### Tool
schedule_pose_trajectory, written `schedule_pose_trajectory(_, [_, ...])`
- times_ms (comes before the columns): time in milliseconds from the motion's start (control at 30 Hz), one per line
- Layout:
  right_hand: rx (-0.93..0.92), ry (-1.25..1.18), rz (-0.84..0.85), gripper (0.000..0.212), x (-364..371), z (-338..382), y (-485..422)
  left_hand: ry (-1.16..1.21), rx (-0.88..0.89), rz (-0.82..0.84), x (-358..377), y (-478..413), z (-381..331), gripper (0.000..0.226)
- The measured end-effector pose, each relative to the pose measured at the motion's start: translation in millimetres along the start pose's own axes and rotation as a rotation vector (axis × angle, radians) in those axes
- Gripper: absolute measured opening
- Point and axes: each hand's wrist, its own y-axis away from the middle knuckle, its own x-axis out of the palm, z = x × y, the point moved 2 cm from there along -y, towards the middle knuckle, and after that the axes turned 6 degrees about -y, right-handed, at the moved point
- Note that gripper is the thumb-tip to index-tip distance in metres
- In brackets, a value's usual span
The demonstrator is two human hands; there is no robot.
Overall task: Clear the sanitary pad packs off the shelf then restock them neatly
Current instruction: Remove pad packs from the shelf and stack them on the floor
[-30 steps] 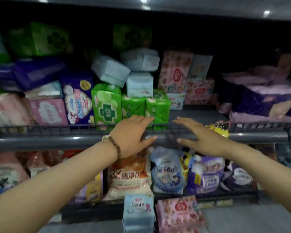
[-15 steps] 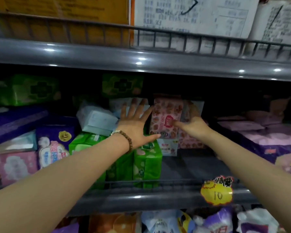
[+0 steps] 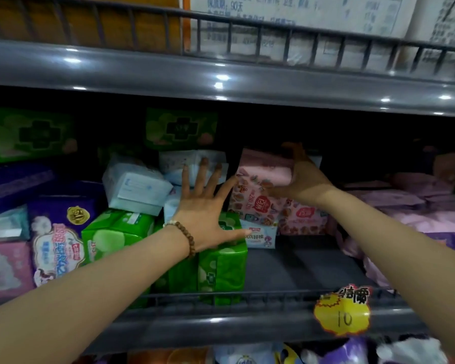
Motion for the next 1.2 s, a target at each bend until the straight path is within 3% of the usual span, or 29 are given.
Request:
schedule_pose_trajectory(67, [-0.047, -0.143, -0.149, 0.102, -2, 5, 13, 0.116, -0.032, -0.045, -9, 5, -7, 0.115])
schedule_pose_trajectory(200, [-0.162, -0.382, -0.364, 0.086, -30, 15, 58, 0.634, -0.07, -0.191, -47, 11, -28, 0.114])
schedule_pose_trajectory(267, [-0.14, -0.465, -0.314, 0.081, -45, 24, 86, 0.894, -0.042, -0.181, -62, 14, -38, 0.116])
schedule_pose_trajectory(400, [-0.041, -0.678, -0.134, 0.074, -63, 35, 138, 1.4, 0.0, 0.082, -78, 33, -59, 0.109])
schedule_pose_trajectory(500, [0.094, -0.792, -0.038, 0.059, -55, 31, 179, 1.483, 0.011, 0.269, -72, 67, -79, 0.068])
schedule_pose_trajectory(600, [0.249, -0.79, 0.025, 0.055, -31, 11, 225, 1.54, -0.086, 0.361, -51, 109, -101, 0.048])
schedule_pose_trajectory(700, [0.424, -0.821, 0.131, 0.064, 3, -24, 278, 1.647, -0.234, 0.38, -20, 152, -124, 0.052])
schedule_pose_trajectory(800, [0.621, -0.871, 0.168, 0.071, 34, -58, 329, 1.738, -0.514, 0.326, 14, 197, -141, 0.051])
schedule_pose_trajectory(900, [0.848, -1.137, 0.209, 0.091, 70, -85, 378, 1.817, -0.758, 0.339, 46, 237, -164, 0.047])
schedule_pose_trajectory(967, [0.96, -1.276, 0.254, 0.082, 94, -93, 403, 1.83, -0.847, 0.385, 65, 263, -180, 0.038])
schedule_pose_trajectory(1067, [1.08, -1.209, 0.306, 0.061, 116, -109, 428, 1.775, -0.873, 0.577, 88, 298, -195, 0.041])
schedule_pose_trajectory(1200, [1.196, -1.091, 0.571, 0.078, 131, -139, 467, 1.566, -0.757, 1.05, 118, 357, -202, 0.06])
